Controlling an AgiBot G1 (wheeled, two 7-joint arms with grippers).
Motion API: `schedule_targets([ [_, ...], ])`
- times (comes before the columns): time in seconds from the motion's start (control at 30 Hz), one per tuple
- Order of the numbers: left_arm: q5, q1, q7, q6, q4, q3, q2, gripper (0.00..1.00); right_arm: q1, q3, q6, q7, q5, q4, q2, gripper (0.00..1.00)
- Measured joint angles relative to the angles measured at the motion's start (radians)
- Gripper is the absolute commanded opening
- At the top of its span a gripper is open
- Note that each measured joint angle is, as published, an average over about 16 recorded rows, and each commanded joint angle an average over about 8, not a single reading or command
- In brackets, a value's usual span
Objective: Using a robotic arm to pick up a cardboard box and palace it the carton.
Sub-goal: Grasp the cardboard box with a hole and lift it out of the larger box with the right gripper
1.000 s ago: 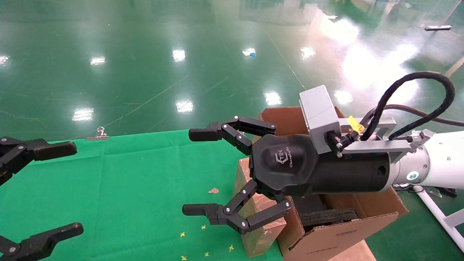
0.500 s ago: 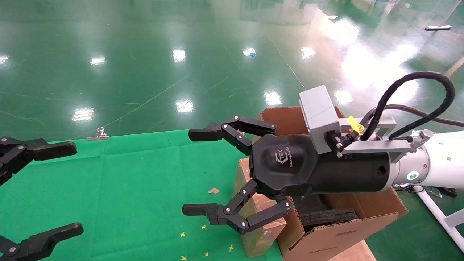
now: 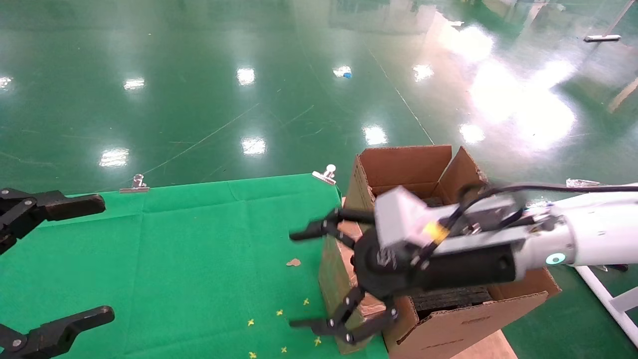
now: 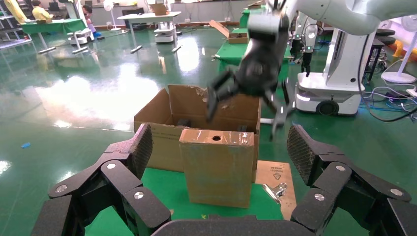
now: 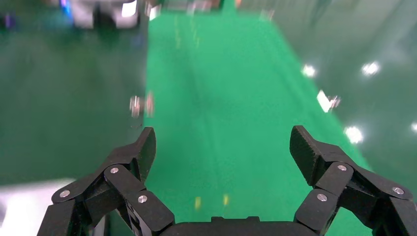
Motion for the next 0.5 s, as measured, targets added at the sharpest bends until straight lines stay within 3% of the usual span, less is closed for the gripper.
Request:
schedule_targets([
  [0.3, 0.0, 0.0, 0.0, 0.0, 0.0, 0.0, 0.0, 1.0, 0.248, -0.233, -0.05, 0.01, -0.29, 0.015, -0.083, 1.0],
  [0.5, 0.0, 0.0, 0.0, 0.0, 0.0, 0.001, 0.0, 1.0, 0.444, -0.412, -0.06, 0.05, -0.387, 0.016, -0.132, 1.0],
])
